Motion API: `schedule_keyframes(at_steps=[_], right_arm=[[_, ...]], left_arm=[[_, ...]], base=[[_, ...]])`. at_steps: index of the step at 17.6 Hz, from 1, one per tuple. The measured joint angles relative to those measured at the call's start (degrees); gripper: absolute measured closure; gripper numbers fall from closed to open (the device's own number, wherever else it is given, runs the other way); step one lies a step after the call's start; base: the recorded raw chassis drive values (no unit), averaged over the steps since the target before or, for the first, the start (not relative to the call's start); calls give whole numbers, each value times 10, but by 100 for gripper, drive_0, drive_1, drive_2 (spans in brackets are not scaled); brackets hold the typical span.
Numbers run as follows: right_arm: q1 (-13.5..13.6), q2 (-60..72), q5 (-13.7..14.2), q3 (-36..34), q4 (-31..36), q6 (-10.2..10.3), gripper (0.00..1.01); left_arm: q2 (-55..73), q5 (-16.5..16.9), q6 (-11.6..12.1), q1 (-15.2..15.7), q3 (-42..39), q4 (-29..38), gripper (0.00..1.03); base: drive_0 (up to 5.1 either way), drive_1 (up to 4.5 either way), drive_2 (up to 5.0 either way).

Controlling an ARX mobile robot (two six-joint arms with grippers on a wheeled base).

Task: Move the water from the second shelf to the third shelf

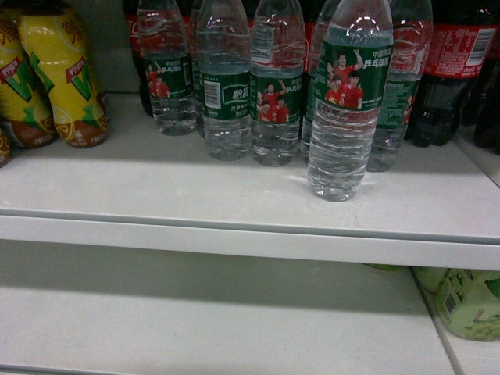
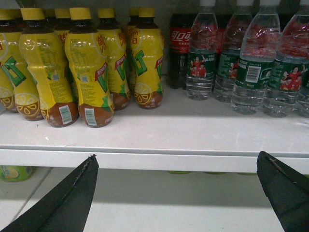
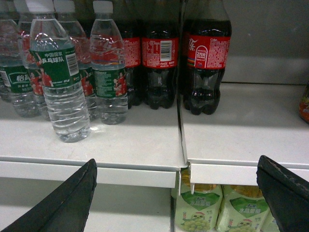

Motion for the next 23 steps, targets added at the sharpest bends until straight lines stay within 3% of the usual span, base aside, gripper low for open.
schedule_keyframes(at_steps=[21, 22, 23], right_arm=[[0, 0, 0, 0, 0, 0, 3], [-25, 17, -54, 7, -26, 38, 3], [-56, 66, -95, 13, 3, 82, 3]], left_arm=[[0, 0, 0, 0, 0, 0, 5], [0, 0, 0, 0, 0, 0, 5], [0, 0, 0, 0, 0, 0, 5]], base=[[0, 0, 0], [0, 0, 0], [0, 0, 0]])
